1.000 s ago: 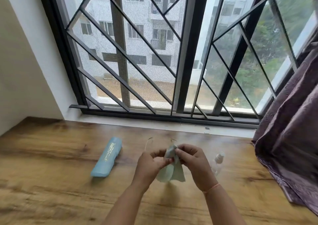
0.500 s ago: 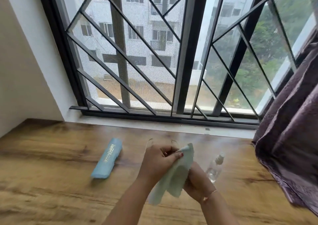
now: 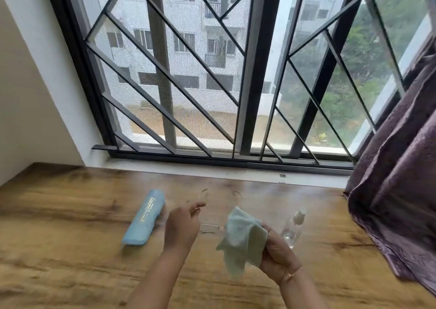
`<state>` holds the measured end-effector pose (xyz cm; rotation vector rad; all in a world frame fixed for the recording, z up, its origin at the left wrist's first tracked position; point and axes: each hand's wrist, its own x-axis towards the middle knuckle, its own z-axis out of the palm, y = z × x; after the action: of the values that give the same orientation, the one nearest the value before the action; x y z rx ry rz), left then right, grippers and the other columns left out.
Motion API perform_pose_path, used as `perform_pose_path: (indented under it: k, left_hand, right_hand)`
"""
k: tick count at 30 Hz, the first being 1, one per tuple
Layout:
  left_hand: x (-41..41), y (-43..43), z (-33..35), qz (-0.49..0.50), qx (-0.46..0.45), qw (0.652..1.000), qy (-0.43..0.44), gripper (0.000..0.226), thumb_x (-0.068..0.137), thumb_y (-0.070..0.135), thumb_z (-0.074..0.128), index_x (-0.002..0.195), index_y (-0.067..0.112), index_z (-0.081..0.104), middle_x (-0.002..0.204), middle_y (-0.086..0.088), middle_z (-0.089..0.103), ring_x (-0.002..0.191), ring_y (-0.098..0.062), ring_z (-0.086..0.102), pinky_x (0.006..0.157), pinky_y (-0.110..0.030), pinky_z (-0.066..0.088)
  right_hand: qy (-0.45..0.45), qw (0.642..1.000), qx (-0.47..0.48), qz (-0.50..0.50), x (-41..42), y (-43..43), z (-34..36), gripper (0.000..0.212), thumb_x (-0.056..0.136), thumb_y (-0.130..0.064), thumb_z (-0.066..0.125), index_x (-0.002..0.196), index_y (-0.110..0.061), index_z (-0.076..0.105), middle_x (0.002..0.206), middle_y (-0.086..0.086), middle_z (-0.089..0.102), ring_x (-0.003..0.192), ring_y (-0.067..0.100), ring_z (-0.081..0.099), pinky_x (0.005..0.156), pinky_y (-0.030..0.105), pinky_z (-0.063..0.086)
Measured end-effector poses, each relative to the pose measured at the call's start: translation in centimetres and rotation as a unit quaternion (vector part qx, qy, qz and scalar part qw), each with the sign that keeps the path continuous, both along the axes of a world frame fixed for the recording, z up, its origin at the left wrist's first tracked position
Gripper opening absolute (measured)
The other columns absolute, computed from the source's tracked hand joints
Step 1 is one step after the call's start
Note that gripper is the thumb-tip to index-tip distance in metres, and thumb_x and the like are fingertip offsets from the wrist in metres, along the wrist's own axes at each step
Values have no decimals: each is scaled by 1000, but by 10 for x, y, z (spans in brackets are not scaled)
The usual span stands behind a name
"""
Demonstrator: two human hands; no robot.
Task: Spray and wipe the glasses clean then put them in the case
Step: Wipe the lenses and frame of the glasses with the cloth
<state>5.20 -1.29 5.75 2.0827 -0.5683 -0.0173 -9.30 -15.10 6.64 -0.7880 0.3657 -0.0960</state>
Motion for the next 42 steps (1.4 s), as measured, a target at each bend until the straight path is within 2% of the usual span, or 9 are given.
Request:
perform_pose_path:
  k: [4,7,9,13,20,26,29,33,42]
  left_hand:
    - [16,13,-21,-41,100,989,-97,54,71,-11,57,115,19,66,124,-4,61,114,-23,56,94,-27,41]
    - [22,17,-37,-107,133,970,-172,54,61,-4,74,111,17,68,121,-6,63,110,-24,61,88,-35,49]
    - [26,17,-48,-132,149,956,-214,49,56,-1,80,101,16,71,115,-7,67,104,-24,64,79,-38,53]
    - [28,19,-58,-157,149,938,-271,50,40,1,88,86,16,75,99,-4,73,90,-19,69,65,-29,55]
    - [38,11,-54,-167,114,937,-287,49,36,-5,88,81,12,75,90,-6,74,80,-18,71,65,-27,55]
    - [41,3,-37,-101,-11,972,-210,35,63,-14,74,91,6,74,92,-8,72,82,-12,68,82,-10,45]
    - [43,-3,-26,-87,-43,973,-210,31,68,-9,73,91,11,75,85,-1,74,78,-8,69,73,-17,52]
    - [39,-8,-22,-81,-53,974,-206,25,66,-3,72,85,12,75,75,3,74,70,-6,68,62,-19,52]
    - [34,-10,-13,-78,-28,968,-235,24,73,12,53,83,13,75,77,2,74,69,-13,70,63,-18,50]
  right_hand:
    - [-37,998,59,-12,-1,-3,5,46,51,-8,88,91,3,71,91,25,67,78,35,67,71,47,55]
    - [-37,997,62,-15,-2,-3,10,12,77,-5,65,83,3,72,87,25,68,74,35,68,67,49,56]
    - [-31,997,63,-24,-1,-5,7,17,81,-5,57,80,2,73,82,24,68,71,34,68,64,48,56]
    - [-34,996,77,-25,1,-3,2,44,49,-6,88,88,4,71,89,26,68,77,35,68,70,48,55]
    - [4,993,113,-22,5,-7,-20,60,66,0,77,119,14,51,120,38,51,98,43,60,83,51,51]
    - [4,990,138,-25,11,-4,-23,53,67,6,72,115,16,53,109,37,53,86,42,64,72,49,56]
    - [19,992,123,-29,23,4,-16,23,82,-2,62,100,12,64,95,30,62,77,36,66,66,43,57]
    - [39,994,80,-66,46,17,-13,37,74,-2,63,109,9,60,105,30,59,81,32,65,71,39,57]
    - [71,987,26,-140,92,36,-3,19,73,20,57,86,7,64,77,24,62,61,27,64,50,28,54]
